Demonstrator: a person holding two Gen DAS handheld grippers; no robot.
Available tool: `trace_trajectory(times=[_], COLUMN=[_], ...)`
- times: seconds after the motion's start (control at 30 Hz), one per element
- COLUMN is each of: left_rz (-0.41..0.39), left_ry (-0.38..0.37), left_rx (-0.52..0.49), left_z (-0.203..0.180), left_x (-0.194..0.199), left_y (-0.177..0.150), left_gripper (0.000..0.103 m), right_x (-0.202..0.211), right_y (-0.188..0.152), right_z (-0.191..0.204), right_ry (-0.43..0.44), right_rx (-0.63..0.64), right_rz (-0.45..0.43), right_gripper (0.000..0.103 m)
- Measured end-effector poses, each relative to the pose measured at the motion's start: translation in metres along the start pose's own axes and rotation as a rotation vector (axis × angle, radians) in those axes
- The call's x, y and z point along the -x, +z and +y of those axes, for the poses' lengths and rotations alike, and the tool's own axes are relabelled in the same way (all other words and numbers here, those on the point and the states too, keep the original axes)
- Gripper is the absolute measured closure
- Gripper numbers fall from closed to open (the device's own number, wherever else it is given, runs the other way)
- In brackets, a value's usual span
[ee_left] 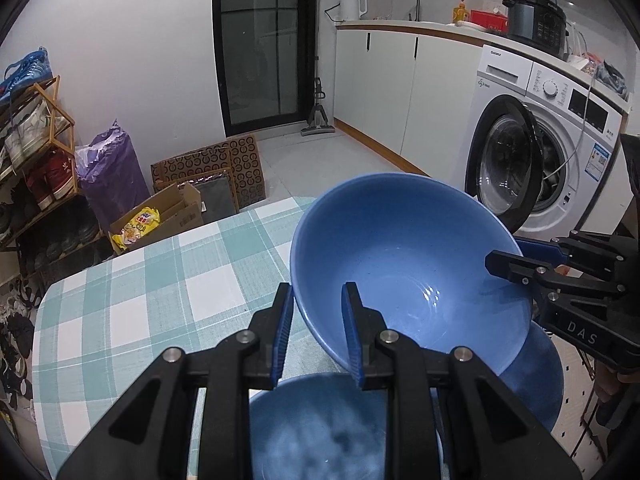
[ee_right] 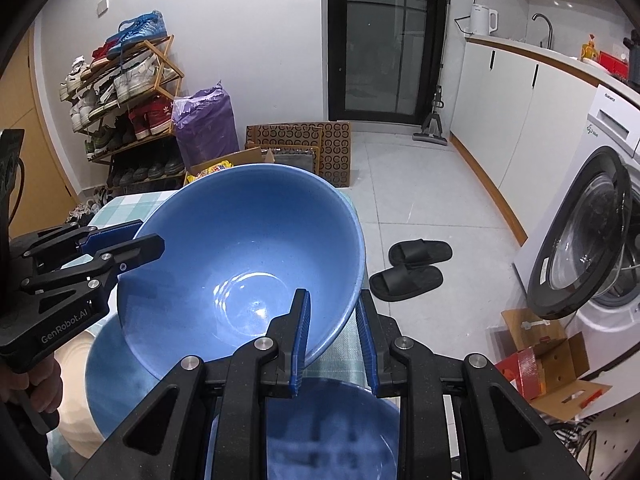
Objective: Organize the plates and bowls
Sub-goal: 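Lift the large blue bowl with both grippers and carry it toward the other bowls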
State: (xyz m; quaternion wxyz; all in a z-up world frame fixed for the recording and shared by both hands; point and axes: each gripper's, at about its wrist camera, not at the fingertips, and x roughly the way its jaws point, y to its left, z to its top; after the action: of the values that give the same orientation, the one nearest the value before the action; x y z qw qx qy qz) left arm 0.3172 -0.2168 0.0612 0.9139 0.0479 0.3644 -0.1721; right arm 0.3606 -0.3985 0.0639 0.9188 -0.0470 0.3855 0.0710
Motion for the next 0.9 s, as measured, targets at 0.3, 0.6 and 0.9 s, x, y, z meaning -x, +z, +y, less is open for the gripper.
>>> trace_trajectory(times=[0.3, 0.6, 0.9], left_rz=[-0.026, -0.038, -0.044], left_ry=[0.002, 0.017, 0.037], left_rx=[-0.002, 0.007, 0.025], left_z=[-0.001, 0.004, 0.014], left_x=[0.02, 0.039, 0.056], left_y=[-0.002, -0.01, -0.023], left_gripper=[0.08, 0.08, 0.08], right_x=[0.025, 0.047, 0.063], right_y=[0.0, -0.005, -0.014], right_z=[0.007, 0.019, 0.036], right_ry=[-0.002, 0.02, 0.046], right_rx=[0.016, 0.034, 0.064], right_rz=[-0.027, -0.056, -0.067], right_gripper=[0.079, 0.079, 0.079])
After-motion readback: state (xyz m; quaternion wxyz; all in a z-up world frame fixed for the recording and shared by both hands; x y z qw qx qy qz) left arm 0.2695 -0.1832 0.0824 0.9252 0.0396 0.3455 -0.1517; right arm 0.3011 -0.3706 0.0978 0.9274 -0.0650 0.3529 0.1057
